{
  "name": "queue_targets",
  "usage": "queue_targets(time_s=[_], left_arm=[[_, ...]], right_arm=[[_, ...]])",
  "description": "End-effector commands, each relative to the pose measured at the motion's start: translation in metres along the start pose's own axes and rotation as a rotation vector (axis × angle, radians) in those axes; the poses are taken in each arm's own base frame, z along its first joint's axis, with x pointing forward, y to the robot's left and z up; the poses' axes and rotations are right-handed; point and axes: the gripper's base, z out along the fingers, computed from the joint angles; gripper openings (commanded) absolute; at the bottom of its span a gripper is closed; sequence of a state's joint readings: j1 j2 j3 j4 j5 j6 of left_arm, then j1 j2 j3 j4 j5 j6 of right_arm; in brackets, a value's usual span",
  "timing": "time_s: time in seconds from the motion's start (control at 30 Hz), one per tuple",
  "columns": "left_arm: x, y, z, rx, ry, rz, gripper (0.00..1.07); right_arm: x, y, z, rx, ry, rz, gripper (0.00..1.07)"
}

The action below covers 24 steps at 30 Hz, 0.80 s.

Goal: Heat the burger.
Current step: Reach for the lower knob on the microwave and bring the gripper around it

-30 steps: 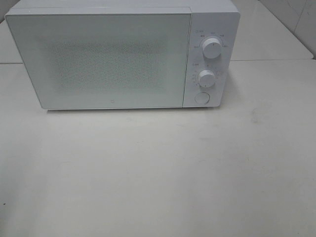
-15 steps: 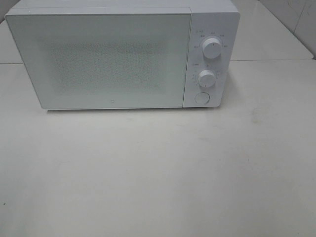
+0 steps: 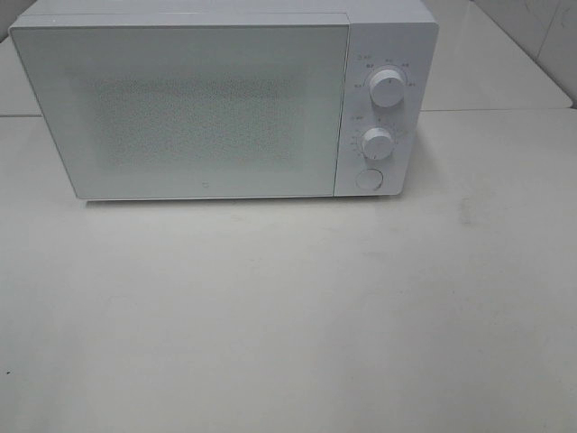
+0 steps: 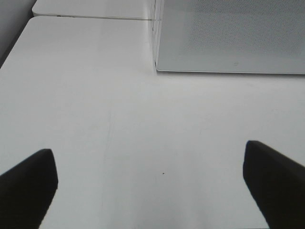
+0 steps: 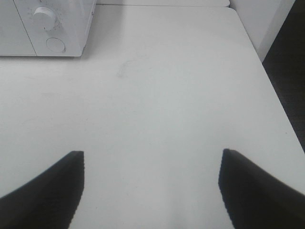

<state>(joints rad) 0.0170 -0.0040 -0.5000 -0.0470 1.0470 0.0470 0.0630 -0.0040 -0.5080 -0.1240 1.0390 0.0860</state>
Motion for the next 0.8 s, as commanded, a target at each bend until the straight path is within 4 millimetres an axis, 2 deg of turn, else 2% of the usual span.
queue_targets(time_s=[0.03,0.8], left_arm=[[0.0017,-0.0006,-0.0031,0.004,-0.035,-0.004,0.98],[0.0016,-0.0006,-0.0029,0.004,-0.033,-0.004,0.98]], right_arm=[[0.0017,-0.0004,-0.0027,0.002,-0.021,0.005,0.76],[0.0014,-0.0003,-0.0023,0.002,-0.018,0.006,0.76]])
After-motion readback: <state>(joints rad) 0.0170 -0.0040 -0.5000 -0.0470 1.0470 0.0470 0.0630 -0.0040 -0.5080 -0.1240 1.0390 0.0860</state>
